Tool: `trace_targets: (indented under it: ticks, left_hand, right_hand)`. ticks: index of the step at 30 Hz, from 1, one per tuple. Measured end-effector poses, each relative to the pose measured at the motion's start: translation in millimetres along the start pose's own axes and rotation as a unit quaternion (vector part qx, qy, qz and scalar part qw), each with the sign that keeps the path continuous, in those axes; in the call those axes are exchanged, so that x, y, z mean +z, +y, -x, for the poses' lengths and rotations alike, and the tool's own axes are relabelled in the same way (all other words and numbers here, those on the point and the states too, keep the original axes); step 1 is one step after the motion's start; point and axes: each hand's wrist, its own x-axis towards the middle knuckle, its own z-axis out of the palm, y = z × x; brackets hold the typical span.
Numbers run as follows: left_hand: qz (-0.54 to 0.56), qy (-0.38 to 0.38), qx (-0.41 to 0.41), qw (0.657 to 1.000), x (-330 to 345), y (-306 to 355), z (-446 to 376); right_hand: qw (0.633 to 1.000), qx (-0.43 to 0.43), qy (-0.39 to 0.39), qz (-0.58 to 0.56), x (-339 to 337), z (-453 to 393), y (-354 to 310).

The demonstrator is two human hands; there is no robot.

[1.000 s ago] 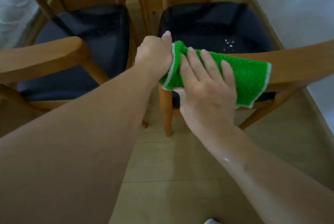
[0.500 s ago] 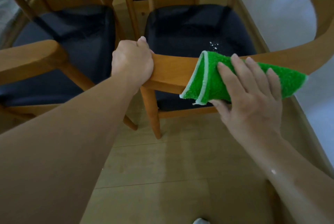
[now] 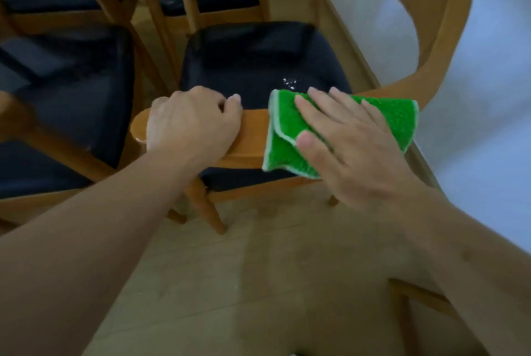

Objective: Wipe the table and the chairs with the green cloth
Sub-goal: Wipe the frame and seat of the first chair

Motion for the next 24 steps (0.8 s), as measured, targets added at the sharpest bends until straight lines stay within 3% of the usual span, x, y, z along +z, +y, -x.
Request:
trace_targets:
  ticks: [2,5,10,13,17,21,24]
  left_hand:
    - [-0.027,-0.025,-0.008,0.999,4,12,0]
    - [-0.024,-0.029,0.048,0.998,17,48,3]
    - [0.081,-0.052,0.037,0.995,29,104,-11]
    - [0.070,-0.035,0.000,0.997,35,117,-12]
    - [0.038,-0.042,0.001,0.998,35,114,-9]
    - [0.025,-0.045,0.013,0.999,31,118,-4]
    - [0.022,-0.051,0.016,0.998,29,119,-4]
  right_hand:
    - [0.990,0.124,0.048,-0.046,-7,-3,40]
    - [0.935,0.275,0.165,-0.155,-2,-6,57]
    - [0.908,0.302,0.188,-0.221,19,-5,20]
    - [0.881,0.279,0.215,-0.316,28,4,-8]
    - [0.816,0.344,0.236,-0.399,20,-12,8]
    - [0.688,0.458,0.238,-0.510,-1,-40,81]
    - [0.682,0.496,0.237,-0.482,-8,-55,107]
